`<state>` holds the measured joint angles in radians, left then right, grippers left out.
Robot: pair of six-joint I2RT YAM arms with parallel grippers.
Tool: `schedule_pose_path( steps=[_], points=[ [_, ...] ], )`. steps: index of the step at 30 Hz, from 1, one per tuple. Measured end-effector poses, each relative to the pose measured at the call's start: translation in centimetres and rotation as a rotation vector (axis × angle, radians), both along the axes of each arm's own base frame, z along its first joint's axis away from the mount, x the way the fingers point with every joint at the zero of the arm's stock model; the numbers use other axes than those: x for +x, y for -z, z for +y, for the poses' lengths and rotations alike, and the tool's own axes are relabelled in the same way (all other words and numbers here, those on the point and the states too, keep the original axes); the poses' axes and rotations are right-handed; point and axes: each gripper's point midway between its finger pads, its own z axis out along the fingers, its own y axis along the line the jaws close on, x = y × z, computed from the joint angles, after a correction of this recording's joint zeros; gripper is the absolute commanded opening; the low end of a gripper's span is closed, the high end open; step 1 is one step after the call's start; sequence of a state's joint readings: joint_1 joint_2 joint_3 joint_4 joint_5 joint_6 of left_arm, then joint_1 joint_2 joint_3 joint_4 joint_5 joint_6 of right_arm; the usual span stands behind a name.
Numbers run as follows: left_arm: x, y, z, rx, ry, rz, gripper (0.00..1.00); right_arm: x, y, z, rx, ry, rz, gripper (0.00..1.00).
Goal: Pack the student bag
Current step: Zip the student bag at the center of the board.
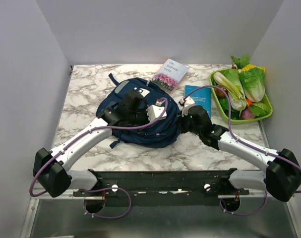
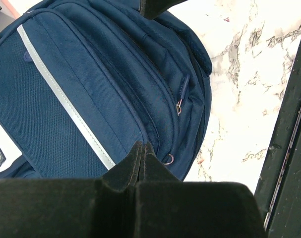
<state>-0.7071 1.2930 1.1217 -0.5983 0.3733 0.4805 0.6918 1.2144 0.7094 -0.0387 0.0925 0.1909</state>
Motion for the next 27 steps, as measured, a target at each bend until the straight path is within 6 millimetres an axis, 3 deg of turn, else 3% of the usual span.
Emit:
schedule_pose_path(
  steps=[17,23,24,26,27],
  points=[
    [1.2,-0.2,0.8,-0.013,-0.047,-0.004,0.00,-0.1,0.0,-0.1,-0.002,-0.001,-0.001,0.01],
    [1.5,-0.3,1.0,-0.017,-0.060,-0.002,0.00,-0.2,-1.2,0.0,0.017,-0.020,-0.033,0.01],
    [1.5,-0.3,1.0,-0.017,-0.060,-0.002,0.00,-0.2,-1.5,0.2,0.024,-0.028,-0.040,0.03],
    [1.5,-0.3,1.0,-0.018,-0.062,-0.001,0.00,-0.5,-1.7,0.6,0.035,-0.059,-0.045,0.19],
    [1.5,-0.3,1.0,-0.018,-0.062,-0.001,0.00,-0.7,-1.9,1.0,0.044,-0.085,-0.046,0.45]
  ],
)
